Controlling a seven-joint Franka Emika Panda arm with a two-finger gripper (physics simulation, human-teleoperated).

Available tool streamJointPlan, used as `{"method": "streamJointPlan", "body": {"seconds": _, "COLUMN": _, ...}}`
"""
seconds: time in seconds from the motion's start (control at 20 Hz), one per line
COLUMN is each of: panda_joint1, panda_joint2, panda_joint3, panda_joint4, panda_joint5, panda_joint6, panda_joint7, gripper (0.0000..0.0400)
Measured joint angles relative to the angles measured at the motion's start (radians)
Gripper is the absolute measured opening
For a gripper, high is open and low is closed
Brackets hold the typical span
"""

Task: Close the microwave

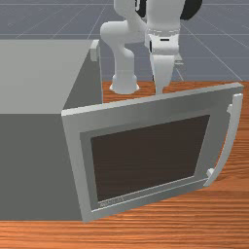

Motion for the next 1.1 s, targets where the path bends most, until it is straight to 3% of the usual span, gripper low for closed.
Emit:
{"method": "streamJointPlan", "body": {"seconds": 0.3, "panda_joint1": -0.007, "panda_joint2": -0.028, "panda_joint3": 0.003, "panda_joint4": 0.067, "panda_joint5": 0.032, "panda_joint6": -0.084, "panda_joint7": -0.019, "gripper": 0.04}}
{"method": "streamJointPlan", "body": {"seconds": 0.55, "panda_joint1": -0.002, "panda_joint2": -0.025, "panda_joint3": 0.016, "panda_joint4": 0.085, "panda_joint5": 0.065, "panda_joint6": -0.089, "panda_joint7": -0.007, "gripper": 0.04}}
{"method": "streamJointPlan", "body": {"seconds": 0.6, "panda_joint1": 0.017, "panda_joint2": -0.016, "panda_joint3": 0.014, "panda_joint4": 0.1, "panda_joint5": 0.024, "panda_joint6": -0.099, "panda_joint7": 0.072, "gripper": 0.04}}
{"method": "streamJointPlan", "body": {"seconds": 1.1, "panda_joint1": 0.036, "panda_joint2": 0.136, "panda_joint3": 0.023, "panda_joint4": 0.325, "panda_joint5": 0.012, "panda_joint6": -0.176, "panda_joint7": 0.052, "gripper": 0.04}}
